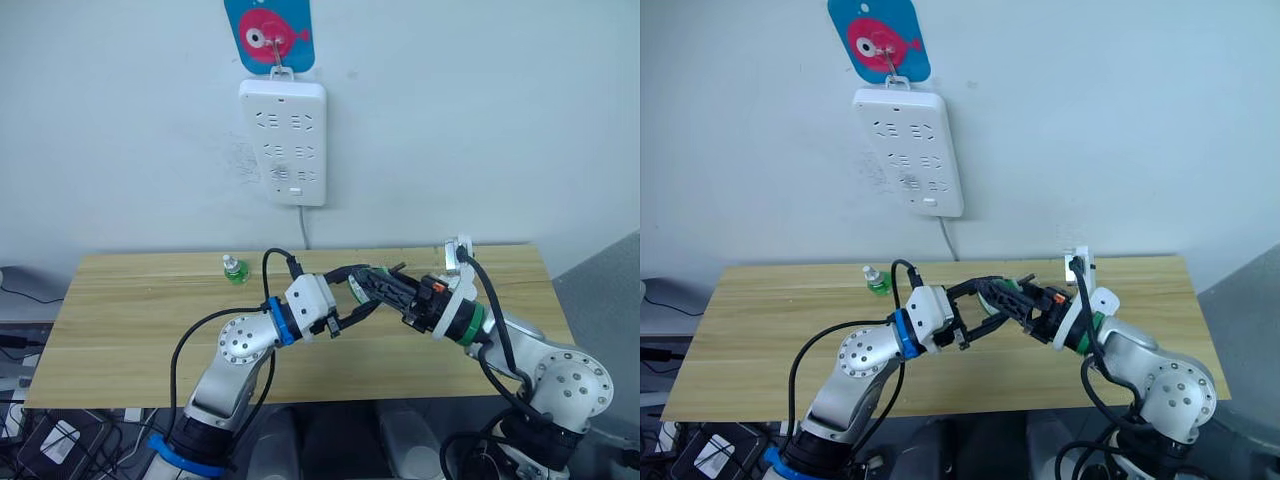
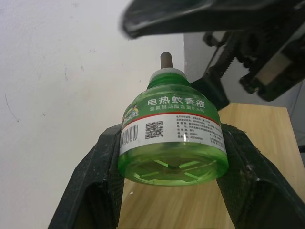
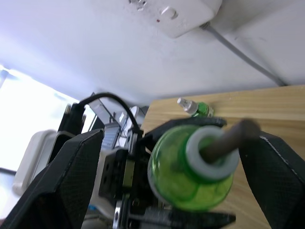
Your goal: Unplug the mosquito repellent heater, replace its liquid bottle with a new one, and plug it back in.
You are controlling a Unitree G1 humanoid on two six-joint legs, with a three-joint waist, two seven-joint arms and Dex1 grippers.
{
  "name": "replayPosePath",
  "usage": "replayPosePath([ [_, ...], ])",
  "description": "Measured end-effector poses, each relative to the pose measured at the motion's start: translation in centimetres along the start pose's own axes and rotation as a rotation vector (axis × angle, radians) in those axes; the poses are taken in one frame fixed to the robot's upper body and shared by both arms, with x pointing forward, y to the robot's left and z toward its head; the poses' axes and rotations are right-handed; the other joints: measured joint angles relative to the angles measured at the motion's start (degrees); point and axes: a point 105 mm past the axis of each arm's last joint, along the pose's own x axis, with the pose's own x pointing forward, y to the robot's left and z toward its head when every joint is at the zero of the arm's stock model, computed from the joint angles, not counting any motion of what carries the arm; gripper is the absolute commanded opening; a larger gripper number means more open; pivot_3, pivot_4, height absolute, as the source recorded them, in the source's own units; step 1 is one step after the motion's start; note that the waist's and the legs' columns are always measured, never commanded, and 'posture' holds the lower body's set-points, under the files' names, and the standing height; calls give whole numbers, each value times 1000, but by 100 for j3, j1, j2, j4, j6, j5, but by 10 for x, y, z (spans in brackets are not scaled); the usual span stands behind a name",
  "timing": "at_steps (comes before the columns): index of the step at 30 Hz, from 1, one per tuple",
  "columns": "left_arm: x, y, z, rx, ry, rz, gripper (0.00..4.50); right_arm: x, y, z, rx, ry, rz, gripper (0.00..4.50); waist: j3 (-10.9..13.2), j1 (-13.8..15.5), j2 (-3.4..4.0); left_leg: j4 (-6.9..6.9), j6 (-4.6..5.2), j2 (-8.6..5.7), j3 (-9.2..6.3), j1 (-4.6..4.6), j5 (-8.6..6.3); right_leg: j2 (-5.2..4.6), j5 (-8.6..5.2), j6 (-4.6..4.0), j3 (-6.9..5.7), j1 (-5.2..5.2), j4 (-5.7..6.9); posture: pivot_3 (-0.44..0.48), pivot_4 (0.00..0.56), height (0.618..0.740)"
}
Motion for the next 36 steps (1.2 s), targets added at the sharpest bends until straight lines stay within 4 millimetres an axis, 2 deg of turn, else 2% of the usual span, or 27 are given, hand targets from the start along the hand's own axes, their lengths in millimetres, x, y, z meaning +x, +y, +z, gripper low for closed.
replayPosePath([
  [3, -1, -1, 0, 2, 1, 0, 2281, -3, -3, 0, -2, 3, -10, 3869, 0, 0, 0, 0, 0, -1, 0, -1, 0, 0, 0, 0, 0, 0, -1, -206, 258, 740],
  [10, -2, 0, 2, 3, -2, 17, 2281, -6, -6, -1, 21, -14, -16, 1404, 0, -12, -1, 0, 0, -1, 0, 0, 2, 0, 0, 0, 1, -1, 4, -205, 256, 740],
  [12, -2, 0, 2, 3, -4, 18, 2281, -6, -6, 0, 31, -24, -10, 832, -1, -13, -1, 0, -1, -1, 0, 0, 2, 0, 0, 0, 2, -1, 4, -207, 253, 740],
  [19, -4, -3, 3, 0, -7, 22, 2281, -7, -5, -1, 51, -9, -3, 829, -1, -23, -2, 0, 0, -2, 0, -1, 3, 0, 0, 0, 2, -1, 4, -200, 248, 740],
  [21, -4, -3, 3, 2, -9, 23, 3011, -7, -4, 0, 52, -7, 0, 829, -2, -25, -2, 0, 0, -2, 0, -1, 4, 0, 0, 0, 1, -1, 4, -196, 247, 740],
  [25, -8, -1, 0, 24, 24, 13, 4154, -4, 2, -7, 40, 49, 35, 829, -2, -46, -2, 0, 1, -1, -1, 0, 4, 2, 0, 0, 1, -2, 7, -192, 250, 740],
  [26, -12, 0, -2, 36, 47, 10, 4407, -4, 1, -7, 25, 61, 29, 829, -2, -47, -2, 0, 1, -1, -1, 0, 4, 2, 0, 0, 1, -2, 6, -192, 250, 740],
  [27, -20, 2, -7, 48, 84, 15, 4430, -5, -2, -5, -2, 74, 14, 829, -2, -47, -2, 0, 1, -1, 0, 0, 4, 1, 0, 0, 3, -2, 6, -192, 250, 740],
  [30, -44, 9, -18, 54, 187, 32, 4435, -7, -14, 1, -86, 74, -48, 829, -2, -46, -2, -1, 1, 0, -1, 0, 4, 2, -1, 1, 2, -5, 7, -192, 250, 740],
  [33, -67, 7, -24, 26, 273, 11, 4435, -7, -42, 10, -327, 81, -197, 829, -2, -37, -2, -1, 0, -1, 1, 1, 4, 0, -1, 2, 2, -7, 4, -163, 257, 740],
  [36, -70, -1, -21, -20, 281, -16, 4435, -2, -67, 11, -547, 82, -280, 829, -2, 6, -3, -1, -1, 0, 0, 1, 5, 0, -1, 2, 0, -7, 2, -158, 260, 740],
])
